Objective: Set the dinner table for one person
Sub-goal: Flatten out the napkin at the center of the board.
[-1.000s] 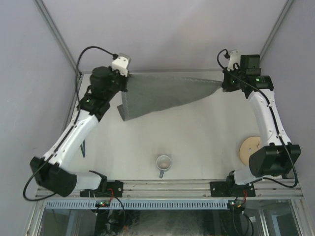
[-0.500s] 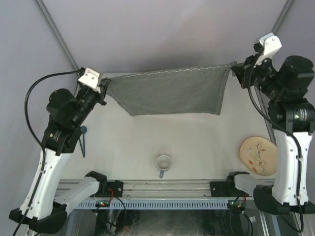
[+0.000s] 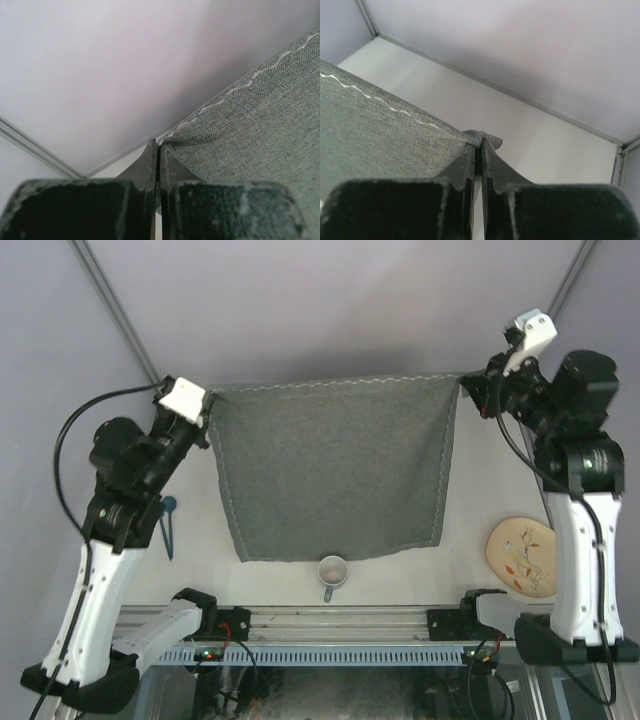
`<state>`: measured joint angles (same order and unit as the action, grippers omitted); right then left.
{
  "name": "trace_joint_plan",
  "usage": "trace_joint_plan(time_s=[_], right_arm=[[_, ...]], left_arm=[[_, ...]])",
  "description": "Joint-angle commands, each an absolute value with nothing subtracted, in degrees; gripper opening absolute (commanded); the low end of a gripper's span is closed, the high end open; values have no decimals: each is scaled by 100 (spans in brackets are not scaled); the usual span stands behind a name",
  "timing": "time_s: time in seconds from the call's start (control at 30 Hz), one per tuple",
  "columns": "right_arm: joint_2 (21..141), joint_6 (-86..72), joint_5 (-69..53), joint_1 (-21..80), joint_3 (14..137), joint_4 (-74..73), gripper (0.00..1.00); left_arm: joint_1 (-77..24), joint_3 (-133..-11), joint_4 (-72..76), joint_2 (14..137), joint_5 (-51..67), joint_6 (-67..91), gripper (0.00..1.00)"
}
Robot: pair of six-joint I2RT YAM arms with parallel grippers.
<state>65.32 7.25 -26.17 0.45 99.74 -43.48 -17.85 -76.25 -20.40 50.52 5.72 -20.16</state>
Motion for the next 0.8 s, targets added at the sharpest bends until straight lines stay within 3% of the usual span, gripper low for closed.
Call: trace_joint_plan(time_s=[0.0, 0.2, 0.5, 0.77], right_arm=[[7321, 879, -1100, -332, 10004, -3397, 0], [8964, 770, -1003, -391, 11047, -3186, 0], [12058, 780, -608, -358, 14993, -4045, 0], [11745, 810, -211, -251, 13955, -2783, 0]], left_arm=[[-1212, -7809, -1485, 5761, -959, -2482, 0], [-655, -8365, -900, 7271, -595, -2253, 0], [-219, -10193, -739, 9457, -501, -2192, 0], [-60, -11577, -653, 10289, -508, -2130, 0]])
